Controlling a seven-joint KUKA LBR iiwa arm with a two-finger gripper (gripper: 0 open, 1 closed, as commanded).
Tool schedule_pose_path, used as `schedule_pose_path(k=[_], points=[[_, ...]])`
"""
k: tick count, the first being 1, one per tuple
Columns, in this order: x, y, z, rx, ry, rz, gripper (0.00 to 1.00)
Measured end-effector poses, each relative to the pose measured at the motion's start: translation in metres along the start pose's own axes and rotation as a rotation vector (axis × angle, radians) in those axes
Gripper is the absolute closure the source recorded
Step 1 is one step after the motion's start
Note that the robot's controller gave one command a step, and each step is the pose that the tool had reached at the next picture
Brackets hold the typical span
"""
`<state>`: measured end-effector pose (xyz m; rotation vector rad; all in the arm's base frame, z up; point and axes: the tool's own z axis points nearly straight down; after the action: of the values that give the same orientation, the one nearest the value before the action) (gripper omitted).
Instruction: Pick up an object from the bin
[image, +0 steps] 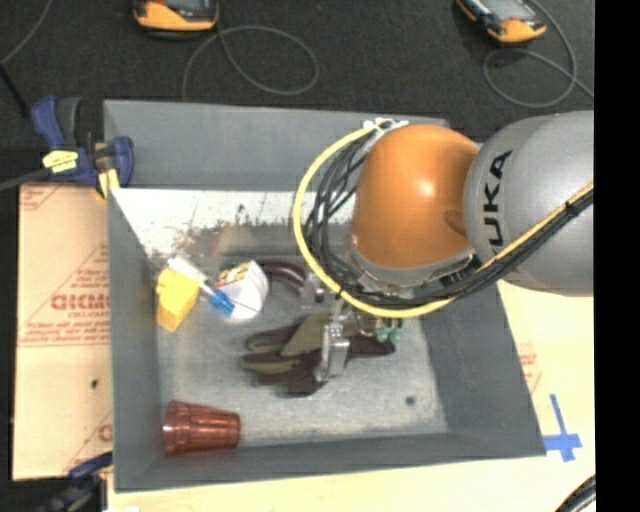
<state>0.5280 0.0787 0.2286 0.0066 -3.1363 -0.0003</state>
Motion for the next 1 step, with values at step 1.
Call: schedule_pose_path(k=[1], points=[[-0.0006, -0.0006, -0.0042, 0.000, -0.006, 0.002, 0.00]])
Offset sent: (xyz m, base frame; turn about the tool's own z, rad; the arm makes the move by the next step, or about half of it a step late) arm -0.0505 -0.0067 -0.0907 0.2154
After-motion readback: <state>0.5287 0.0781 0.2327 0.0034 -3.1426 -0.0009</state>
